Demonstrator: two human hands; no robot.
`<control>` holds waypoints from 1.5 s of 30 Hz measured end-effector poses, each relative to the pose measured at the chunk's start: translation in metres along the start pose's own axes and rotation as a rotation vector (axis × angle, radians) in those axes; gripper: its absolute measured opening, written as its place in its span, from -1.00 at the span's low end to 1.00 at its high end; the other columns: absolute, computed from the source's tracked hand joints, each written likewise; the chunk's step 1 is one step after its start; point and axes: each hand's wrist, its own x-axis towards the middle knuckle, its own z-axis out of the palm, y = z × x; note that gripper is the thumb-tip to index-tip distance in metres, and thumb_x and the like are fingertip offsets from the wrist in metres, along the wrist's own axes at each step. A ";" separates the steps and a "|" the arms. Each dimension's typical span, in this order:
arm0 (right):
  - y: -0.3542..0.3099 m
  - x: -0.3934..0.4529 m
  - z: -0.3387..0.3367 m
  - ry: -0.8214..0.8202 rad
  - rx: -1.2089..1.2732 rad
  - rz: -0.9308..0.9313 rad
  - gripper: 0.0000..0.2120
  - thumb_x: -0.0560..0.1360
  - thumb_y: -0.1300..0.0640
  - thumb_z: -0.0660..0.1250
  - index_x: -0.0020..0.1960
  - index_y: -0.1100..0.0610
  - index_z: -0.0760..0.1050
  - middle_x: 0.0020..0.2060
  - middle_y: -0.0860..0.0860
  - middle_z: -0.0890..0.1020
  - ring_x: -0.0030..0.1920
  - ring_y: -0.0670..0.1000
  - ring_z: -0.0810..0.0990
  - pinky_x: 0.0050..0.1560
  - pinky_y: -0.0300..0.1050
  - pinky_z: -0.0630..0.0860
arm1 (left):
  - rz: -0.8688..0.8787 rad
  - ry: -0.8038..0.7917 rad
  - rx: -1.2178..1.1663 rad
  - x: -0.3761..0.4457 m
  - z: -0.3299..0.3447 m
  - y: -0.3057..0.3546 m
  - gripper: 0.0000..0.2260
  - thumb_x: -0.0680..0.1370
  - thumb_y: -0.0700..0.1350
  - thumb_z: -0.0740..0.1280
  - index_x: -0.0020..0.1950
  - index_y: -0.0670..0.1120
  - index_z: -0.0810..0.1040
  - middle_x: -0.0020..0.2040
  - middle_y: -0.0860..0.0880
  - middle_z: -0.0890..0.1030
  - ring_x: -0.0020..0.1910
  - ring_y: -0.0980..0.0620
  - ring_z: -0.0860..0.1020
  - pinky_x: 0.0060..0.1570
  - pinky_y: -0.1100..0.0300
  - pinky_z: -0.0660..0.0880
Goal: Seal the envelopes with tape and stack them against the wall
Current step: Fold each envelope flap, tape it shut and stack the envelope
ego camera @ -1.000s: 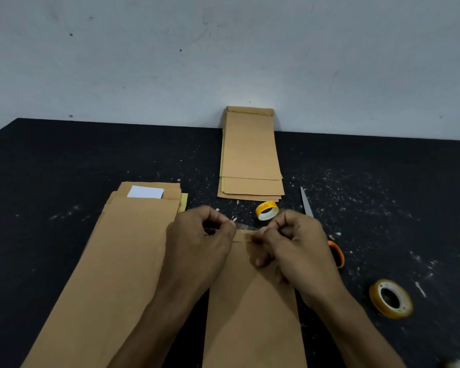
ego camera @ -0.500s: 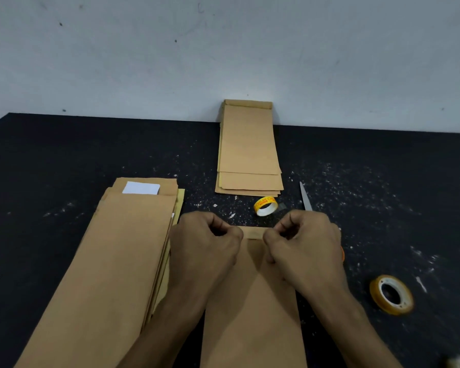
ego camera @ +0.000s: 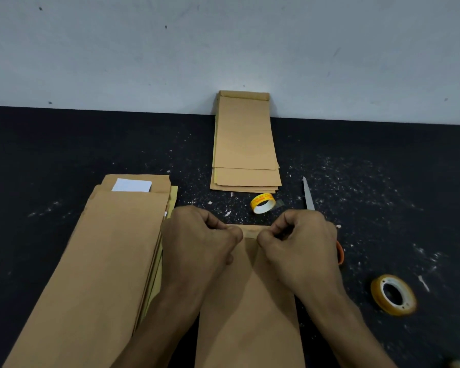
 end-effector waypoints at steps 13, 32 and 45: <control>0.000 0.001 0.007 0.023 -0.059 -0.059 -0.83 0.39 0.18 0.45 -0.35 0.12 0.54 -0.42 -0.03 0.58 -0.31 -0.04 0.55 -0.22 -0.23 0.44 | 0.002 -0.019 0.051 0.003 0.001 0.000 -0.84 0.35 -0.20 0.53 -0.39 -0.08 0.62 -0.58 0.03 0.57 -0.61 0.15 0.54 -0.46 0.27 0.54; -0.001 0.002 0.006 0.018 -0.049 -0.016 -0.84 0.36 0.22 0.47 -0.36 0.13 0.55 -0.47 -0.03 0.57 -0.38 -0.05 0.54 -0.29 -0.23 0.46 | -0.049 -0.046 0.121 0.006 0.001 0.005 -0.82 0.32 -0.22 0.51 -0.47 -0.09 0.60 -0.60 0.04 0.55 -0.57 0.11 0.56 -0.35 0.13 0.62; -0.003 0.001 0.001 0.002 -0.036 0.021 -0.83 0.34 0.24 0.47 -0.42 0.16 0.59 -0.53 0.03 0.59 -0.41 0.01 0.61 -0.17 -0.08 0.60 | -0.213 -0.130 -0.029 0.014 -0.008 -0.007 -0.88 0.41 -0.28 0.53 -0.27 -0.23 0.61 -0.53 -0.12 0.60 -0.58 0.01 0.60 -0.56 0.28 0.48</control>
